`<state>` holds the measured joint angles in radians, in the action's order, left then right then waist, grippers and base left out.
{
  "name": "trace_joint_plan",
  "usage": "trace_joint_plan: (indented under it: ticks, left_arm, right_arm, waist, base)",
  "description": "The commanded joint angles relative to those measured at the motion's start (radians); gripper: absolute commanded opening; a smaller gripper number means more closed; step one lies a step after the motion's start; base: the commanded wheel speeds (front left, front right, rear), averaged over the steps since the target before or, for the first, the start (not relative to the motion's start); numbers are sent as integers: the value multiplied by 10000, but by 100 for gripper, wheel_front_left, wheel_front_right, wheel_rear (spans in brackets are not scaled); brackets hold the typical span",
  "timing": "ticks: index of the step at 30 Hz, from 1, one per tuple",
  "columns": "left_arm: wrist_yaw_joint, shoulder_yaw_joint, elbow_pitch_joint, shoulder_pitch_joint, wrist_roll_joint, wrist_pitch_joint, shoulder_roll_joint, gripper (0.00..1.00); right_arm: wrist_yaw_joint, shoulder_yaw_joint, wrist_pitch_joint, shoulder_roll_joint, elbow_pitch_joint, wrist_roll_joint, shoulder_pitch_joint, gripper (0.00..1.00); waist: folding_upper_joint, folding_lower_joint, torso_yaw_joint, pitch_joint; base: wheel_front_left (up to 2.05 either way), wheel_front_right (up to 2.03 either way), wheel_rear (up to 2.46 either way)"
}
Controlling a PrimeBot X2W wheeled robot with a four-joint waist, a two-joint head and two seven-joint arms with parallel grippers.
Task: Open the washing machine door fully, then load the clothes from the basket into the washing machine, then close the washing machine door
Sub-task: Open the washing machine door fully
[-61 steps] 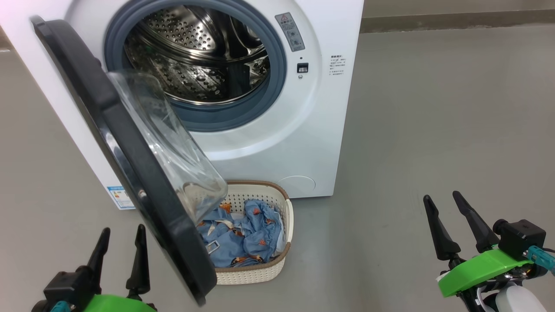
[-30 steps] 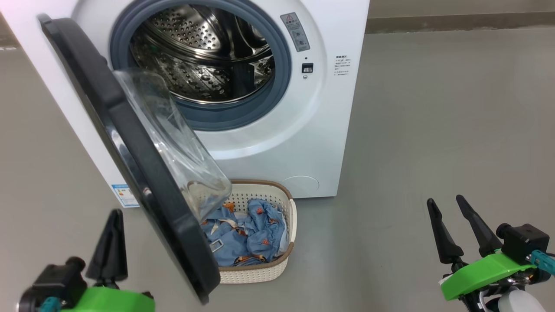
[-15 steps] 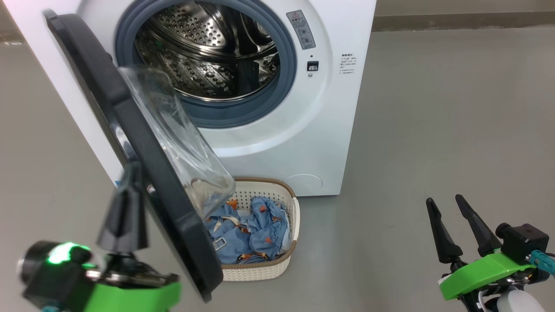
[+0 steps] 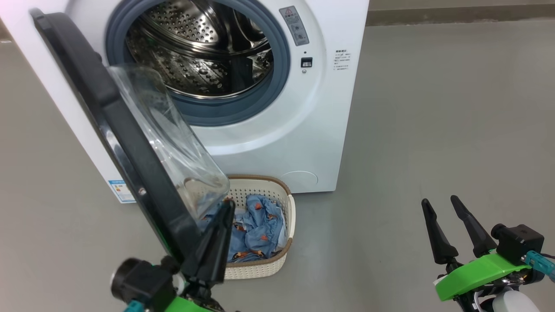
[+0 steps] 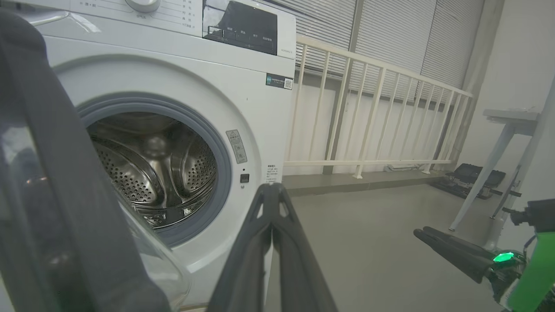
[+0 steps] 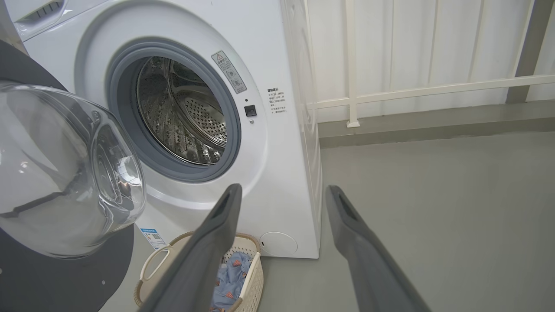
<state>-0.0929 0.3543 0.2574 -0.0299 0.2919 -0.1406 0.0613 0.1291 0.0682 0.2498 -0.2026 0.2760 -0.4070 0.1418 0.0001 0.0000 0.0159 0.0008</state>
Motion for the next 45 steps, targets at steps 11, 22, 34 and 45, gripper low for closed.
trace_joint_plan:
  ticks: [11,22,34,45]
  left_arm:
    - [221,-301,-2049,-278,731,-372,-57,0]
    - [616,-579,-3135,-573,1125,-762,-49,0]
    - [824,-905,-3210,-451,1189,-778,313,0]
    - [1181,-1381,-3029,-457,1225,-667,726,0]
  right_arm:
    - [16,283,120,-43,-156,-62,156,100]
    - [16,313,120,-49,-49,-78,102,100]
    - [16,363,120,65,36,-133,67,100]
    - [16,252,120,182,15,-95,137,100]
  waist:
    - [-1,0,-211,129]
    - [-1,0,216,146]
    - [-1,0,1416,68]
    - [-1,0,2319,273]
  base:
    - [0,0,0]
    - [0,0,0]
    - [0,0,0]
    - [0,0,0]
